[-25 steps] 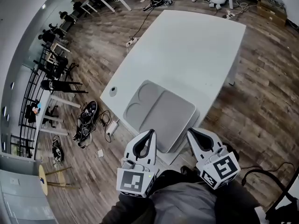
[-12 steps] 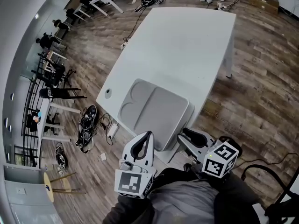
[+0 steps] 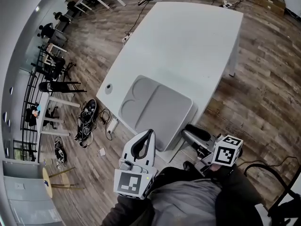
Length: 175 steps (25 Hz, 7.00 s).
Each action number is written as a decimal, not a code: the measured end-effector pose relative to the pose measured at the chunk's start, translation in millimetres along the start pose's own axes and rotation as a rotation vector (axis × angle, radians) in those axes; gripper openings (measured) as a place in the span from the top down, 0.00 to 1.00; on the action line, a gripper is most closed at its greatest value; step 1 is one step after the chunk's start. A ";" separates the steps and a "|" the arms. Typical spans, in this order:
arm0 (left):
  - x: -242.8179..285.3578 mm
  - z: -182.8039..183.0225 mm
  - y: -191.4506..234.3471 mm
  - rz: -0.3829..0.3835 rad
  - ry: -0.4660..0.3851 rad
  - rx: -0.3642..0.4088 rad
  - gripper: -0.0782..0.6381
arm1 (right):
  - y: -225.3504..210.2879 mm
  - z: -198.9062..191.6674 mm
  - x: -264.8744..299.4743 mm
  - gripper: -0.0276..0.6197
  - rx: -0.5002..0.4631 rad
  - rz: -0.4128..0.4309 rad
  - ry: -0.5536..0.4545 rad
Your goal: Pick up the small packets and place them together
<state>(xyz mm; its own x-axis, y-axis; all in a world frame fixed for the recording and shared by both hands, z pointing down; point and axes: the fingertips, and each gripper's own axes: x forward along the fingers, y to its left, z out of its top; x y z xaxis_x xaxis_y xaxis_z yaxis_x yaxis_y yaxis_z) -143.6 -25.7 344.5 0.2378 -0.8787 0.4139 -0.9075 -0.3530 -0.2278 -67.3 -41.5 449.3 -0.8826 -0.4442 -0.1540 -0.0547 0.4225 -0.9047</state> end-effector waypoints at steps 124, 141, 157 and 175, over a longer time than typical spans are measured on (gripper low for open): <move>36.8 -35.4 -34.3 -0.162 0.233 0.013 0.91 | 18.3 11.8 -102.5 0.66 0.399 -0.110 0.006; 38.0 -35.2 -32.6 -0.151 0.239 0.022 0.91 | 24.9 13.9 -141.1 0.66 0.392 -0.119 -0.030; 37.8 -35.6 -34.2 -0.142 0.260 0.042 0.91 | 30.0 10.5 -175.2 0.66 0.412 -0.123 -0.050; 40.2 -35.6 -38.4 -0.134 0.269 0.032 0.91 | 26.7 10.3 -200.2 0.67 0.421 -0.115 -0.051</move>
<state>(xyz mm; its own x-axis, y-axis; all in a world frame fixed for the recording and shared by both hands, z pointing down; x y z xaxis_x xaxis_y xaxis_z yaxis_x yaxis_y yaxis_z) -111.4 -36.0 401.2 0.2508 -0.7083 0.6599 -0.8617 -0.4739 -0.1812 112.8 50.5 451.9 -0.8571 -0.5124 -0.0525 0.0531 0.0134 -0.9985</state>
